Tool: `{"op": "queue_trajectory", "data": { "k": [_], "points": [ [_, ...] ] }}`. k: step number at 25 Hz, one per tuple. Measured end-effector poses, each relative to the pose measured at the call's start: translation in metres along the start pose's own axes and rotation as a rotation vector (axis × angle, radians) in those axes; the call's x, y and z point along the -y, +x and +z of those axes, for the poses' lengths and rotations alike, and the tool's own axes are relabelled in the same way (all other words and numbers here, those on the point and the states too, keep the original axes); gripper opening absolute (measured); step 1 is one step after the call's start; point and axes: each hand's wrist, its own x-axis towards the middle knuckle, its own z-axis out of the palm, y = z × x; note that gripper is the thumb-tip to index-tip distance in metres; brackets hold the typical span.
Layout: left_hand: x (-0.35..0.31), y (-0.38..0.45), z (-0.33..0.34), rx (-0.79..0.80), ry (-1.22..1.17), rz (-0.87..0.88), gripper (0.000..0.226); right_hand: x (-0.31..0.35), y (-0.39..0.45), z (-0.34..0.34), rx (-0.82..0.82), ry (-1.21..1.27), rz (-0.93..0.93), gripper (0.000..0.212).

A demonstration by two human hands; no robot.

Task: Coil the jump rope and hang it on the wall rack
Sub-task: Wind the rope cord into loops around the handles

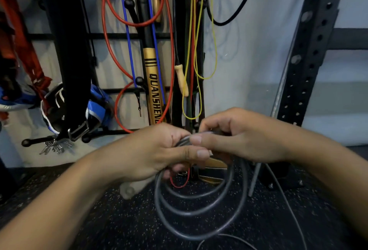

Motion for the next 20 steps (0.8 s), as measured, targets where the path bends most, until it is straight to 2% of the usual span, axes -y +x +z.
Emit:
{"op": "queue_trajectory", "data": {
  "k": [3,5,7,9,11,13,15,17,18,20],
  "points": [
    [0.003,-0.003,-0.007,-0.005,0.134,0.032,0.047,0.002,-0.007,-0.01,-0.055,0.049,0.065,0.054],
    [0.007,-0.007,-0.016,-0.069,0.147,0.045,0.04,-0.005,-0.012,-0.023,-0.156,0.091,0.087,0.059],
    [0.011,-0.009,-0.024,-0.191,-0.092,0.084,0.039,-0.021,-0.017,-0.034,-0.319,0.2,0.103,0.067],
    [0.012,-0.008,-0.026,-0.327,-0.518,0.175,0.04,-0.032,-0.018,-0.035,-0.41,0.413,0.113,0.069],
    [0.008,-0.002,-0.017,-0.485,-0.854,0.277,0.035,-0.036,-0.011,-0.024,-0.357,0.632,0.097,0.076],
    [-0.002,0.006,-0.002,-0.631,-1.069,0.356,0.029,-0.034,-0.002,-0.001,-0.266,0.729,0.091,0.088],
    [-0.014,0.01,0.013,-0.743,-1.19,0.419,0.028,-0.029,0.008,0.03,-0.204,0.805,0.075,0.098],
    [-0.02,0.013,0.024,-0.802,-1.205,0.412,0.03,-0.017,0.016,0.059,-0.19,0.833,0.048,0.091],
    [-0.021,0.014,0.028,-0.81,-1.168,0.381,0.032,-0.01,0.018,0.069,-0.22,0.869,0.061,0.089],
    [-0.017,0.019,0.036,-0.812,-1.061,0.358,0.032,-0.006,0.02,0.077,-0.406,1.019,0.13,0.075]
  ]
}}
